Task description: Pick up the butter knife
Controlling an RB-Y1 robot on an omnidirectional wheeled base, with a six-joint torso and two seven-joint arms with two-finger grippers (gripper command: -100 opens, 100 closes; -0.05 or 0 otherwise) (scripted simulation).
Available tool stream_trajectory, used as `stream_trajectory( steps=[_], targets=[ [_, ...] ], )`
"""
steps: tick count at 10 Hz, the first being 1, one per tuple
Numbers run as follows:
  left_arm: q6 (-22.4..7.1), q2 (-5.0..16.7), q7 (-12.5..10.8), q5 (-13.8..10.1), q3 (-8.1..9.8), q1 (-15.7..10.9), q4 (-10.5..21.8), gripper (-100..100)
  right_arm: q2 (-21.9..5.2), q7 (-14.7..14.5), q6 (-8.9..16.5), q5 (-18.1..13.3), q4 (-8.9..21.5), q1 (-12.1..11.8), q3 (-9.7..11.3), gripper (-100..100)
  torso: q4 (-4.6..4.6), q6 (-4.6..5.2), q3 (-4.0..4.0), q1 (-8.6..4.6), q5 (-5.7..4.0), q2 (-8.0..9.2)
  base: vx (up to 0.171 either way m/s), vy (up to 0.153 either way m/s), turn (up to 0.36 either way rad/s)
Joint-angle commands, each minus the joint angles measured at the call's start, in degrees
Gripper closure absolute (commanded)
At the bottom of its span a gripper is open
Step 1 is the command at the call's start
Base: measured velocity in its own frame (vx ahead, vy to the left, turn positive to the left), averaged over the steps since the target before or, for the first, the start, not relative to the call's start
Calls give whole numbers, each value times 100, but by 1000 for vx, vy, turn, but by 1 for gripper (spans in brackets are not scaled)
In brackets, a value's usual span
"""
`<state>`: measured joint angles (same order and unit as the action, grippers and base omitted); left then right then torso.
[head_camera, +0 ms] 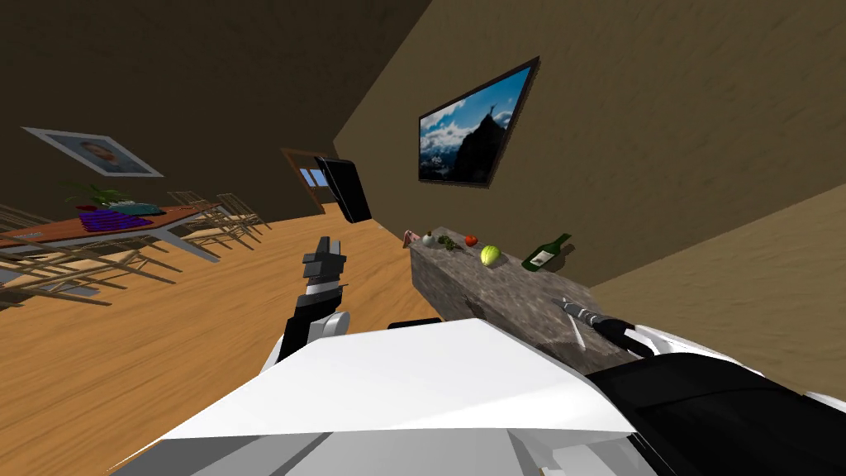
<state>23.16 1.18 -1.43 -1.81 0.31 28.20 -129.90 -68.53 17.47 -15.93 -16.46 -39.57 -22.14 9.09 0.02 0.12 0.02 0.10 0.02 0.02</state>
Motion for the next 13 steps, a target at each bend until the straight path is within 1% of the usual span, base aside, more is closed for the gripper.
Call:
stream_trajectory(
  steps=[1, 2, 3, 4, 5, 6, 7, 9, 10, 13],
  targets=[
    [0, 0, 0, 0, 0, 0, 0, 0, 185, 186, -277, -286, 286, -169, -286, -100, 0, 0, 0, 0, 0, 0, 5, 27, 202],
    [0, 0, 0, 0, -1, -1, 0, 0, 185, 186, -277, -404, 379, -169, -359, -100, 0, -5, 0, 4, -2, 0, 7, 26, 99],
    [0, 0, 0, 0, 0, 0, 0, 0, 378, 359, -619, -623, 754, -235, -590, -100, 0, -1, -1, 4, 1, -1, 11, 38, 209],
    [0, 0, 0, 0, -1, -1, 0, 0, 378, 364, -619, -799, 855, -235, -648, -100, -1, -6, -1, 8, 1, -2, 9, 29, 92],
    [0, 0, 0, 0, 0, 0, 0, 0, 572, 543, -960, -984, 1266, -302, -857, -100, 0, 0, -1, 6, 1, -1, 5, 36, 154],
    [0, 0, 0, 0, -1, -1, 0, 0, 572, 543, -960, -1194, 1332, -209, -937, -100, 0, -4, 0, 7, -1, -1, 8, 28, 120],
    [0, 0, 0, 0, 0, 0, 0, 0, 572, 543, -960, -1194, 1332, -302, -937, -100, 0, -4, -1, 6, -4, -1, 7, 11, -1],
    [0, 0, 0, 0, 0, 0, 0, 0, 575, 511, -1006, -1185, 1377, -269, -936, -100, 1, -2, 0, -4, -7, 1, 2, 1, -10],
    [0, 0, 0, 0, 0, 0, 0, 0, 573, 529, -983, -1186, 1356, -283, -937, 100, 1, -4, 0, -6, -7, 0, 0, 0, 0],
    [0, 0, 0, 0, 0, 0, 0, 0, 572, 529, -986, -1184, 1359, -282, -939, 100, -1, -5, -1, -7, -10, -1, 0, 0, -4]
  ],
)
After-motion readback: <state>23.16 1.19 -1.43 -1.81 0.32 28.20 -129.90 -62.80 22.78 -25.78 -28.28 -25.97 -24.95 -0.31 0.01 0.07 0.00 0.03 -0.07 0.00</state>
